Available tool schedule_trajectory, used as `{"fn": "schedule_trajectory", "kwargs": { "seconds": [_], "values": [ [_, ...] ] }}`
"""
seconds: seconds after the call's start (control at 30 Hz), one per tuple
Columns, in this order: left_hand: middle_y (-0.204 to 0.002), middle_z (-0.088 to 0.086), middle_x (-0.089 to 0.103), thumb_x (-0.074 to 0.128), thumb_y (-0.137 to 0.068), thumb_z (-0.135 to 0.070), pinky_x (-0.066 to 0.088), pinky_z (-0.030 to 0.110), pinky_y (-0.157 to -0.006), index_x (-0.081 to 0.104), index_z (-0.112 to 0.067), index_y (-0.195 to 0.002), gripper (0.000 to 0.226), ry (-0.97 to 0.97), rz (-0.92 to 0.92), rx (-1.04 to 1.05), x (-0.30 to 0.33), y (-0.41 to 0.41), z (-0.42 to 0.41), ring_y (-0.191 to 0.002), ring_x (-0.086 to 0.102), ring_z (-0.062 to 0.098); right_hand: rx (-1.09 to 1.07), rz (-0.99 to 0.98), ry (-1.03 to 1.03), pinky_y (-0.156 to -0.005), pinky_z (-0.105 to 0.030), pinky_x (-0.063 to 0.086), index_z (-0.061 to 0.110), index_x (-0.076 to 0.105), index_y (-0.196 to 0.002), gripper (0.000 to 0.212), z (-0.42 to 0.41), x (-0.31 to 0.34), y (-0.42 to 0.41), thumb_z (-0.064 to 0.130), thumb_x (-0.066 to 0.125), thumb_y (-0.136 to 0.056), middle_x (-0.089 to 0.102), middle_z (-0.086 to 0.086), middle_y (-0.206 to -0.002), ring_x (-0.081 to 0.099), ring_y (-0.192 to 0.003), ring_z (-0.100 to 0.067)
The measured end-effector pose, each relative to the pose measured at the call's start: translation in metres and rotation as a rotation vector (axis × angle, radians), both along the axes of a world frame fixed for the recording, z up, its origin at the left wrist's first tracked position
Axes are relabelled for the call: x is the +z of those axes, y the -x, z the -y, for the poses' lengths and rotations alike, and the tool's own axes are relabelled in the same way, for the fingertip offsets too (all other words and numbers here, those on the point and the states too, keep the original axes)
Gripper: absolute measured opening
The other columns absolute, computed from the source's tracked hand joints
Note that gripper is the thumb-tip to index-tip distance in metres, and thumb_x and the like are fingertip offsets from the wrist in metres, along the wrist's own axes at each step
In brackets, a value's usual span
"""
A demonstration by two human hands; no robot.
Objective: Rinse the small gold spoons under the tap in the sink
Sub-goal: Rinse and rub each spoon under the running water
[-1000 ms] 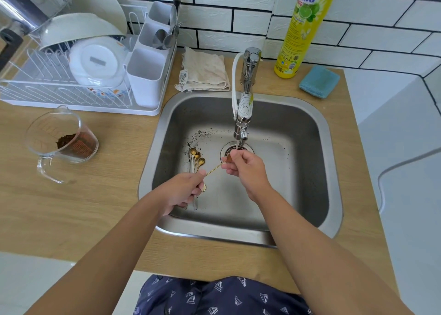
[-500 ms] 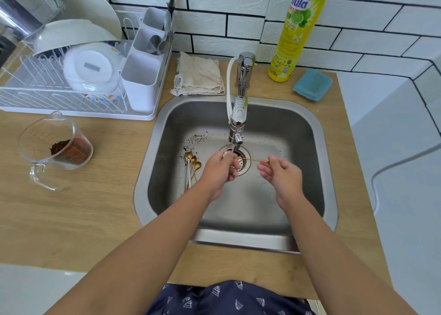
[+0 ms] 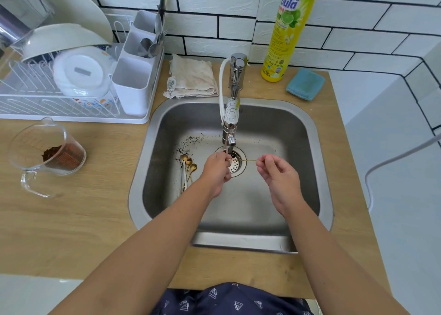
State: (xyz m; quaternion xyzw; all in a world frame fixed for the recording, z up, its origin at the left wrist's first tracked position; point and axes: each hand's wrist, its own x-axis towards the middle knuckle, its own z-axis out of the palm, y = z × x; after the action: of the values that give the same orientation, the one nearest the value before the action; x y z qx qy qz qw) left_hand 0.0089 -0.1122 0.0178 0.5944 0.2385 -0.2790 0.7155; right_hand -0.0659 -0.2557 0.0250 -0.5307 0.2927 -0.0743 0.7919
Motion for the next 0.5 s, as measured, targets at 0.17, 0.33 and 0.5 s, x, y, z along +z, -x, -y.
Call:
{"fn": "schedule_trajectory", "kwargs": {
  "seconds": [0.17, 0.33, 0.5],
  "values": [
    [-0.071, -0.001, 0.049, 0.050, -0.101, -0.011, 0.042, 0.022, -0.055, 0.060, -0.009, -0.094, 0.013, 0.076, 0.064, -0.223, -0.001, -0.005, -0.012, -0.052, 0.043, 0.006, -0.088, 0.021, -0.161, -0.080, -0.020, 0.059, 0.007, 0.069, -0.109, 0.017, 0.007, 0.003, -0.002, 0.002, 0.054, -0.104, 0.076, -0.004, -0.096, 0.071, -0.081, -0.008],
    [-0.072, 0.000, 0.065, 0.058, -0.100, -0.027, 0.055, 0.023, -0.064, 0.070, -0.019, -0.101, 0.015, -0.271, 0.457, -0.533, 0.007, 0.004, -0.040, -0.059, 0.060, 0.007, -0.098, 0.018, -0.077, -0.076, -0.020, 0.059, 0.004, 0.068, -0.111, 0.013, 0.009, 0.000, -0.009, 0.010, 0.061, -0.103, 0.076, -0.003, -0.089, 0.071, -0.078, -0.007],
    [-0.077, 0.003, 0.073, 0.063, -0.097, -0.017, 0.053, 0.021, -0.057, 0.068, -0.018, -0.104, 0.009, -0.381, 0.445, -0.634, 0.017, 0.021, -0.065, -0.058, 0.064, 0.008, -0.013, -0.031, 0.023, -0.064, -0.017, 0.055, 0.010, 0.072, -0.094, 0.008, -0.018, -0.002, -0.027, 0.007, 0.066, -0.099, 0.076, 0.001, -0.075, 0.067, -0.064, -0.004]
  ]
}}
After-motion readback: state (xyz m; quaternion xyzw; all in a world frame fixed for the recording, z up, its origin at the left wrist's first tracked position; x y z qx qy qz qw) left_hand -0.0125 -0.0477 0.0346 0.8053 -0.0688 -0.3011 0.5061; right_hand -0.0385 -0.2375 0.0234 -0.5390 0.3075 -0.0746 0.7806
